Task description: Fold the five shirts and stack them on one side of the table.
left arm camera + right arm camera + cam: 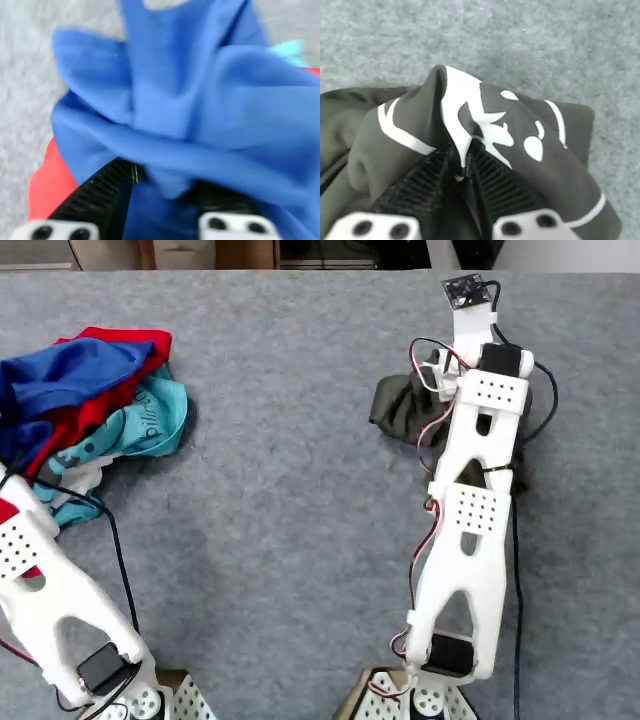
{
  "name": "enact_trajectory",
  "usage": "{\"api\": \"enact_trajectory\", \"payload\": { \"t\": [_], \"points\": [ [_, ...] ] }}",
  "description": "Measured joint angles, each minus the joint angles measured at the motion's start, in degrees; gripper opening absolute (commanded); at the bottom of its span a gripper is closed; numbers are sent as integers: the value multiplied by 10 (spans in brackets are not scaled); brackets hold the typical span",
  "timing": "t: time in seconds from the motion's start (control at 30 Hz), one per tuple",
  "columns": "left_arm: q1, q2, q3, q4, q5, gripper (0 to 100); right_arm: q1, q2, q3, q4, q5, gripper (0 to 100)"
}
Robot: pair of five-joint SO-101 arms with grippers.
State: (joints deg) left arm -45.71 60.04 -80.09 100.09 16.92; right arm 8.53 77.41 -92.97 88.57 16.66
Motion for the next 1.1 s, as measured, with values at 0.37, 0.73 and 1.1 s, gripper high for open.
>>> {"api": "enact_trajectory", "payload": {
  "t": [0.37,0.73,1.1],
  "points": [
    [-41,-148,214,0,-15,318,-52,-129,0,127,60,5],
    [-41,-535,447,1,-99,318,-147,-354,0,129,123,5],
    [-13,-829,767,-28,-100,318,-283,-529,-4,129,123,5]
  ]
}}
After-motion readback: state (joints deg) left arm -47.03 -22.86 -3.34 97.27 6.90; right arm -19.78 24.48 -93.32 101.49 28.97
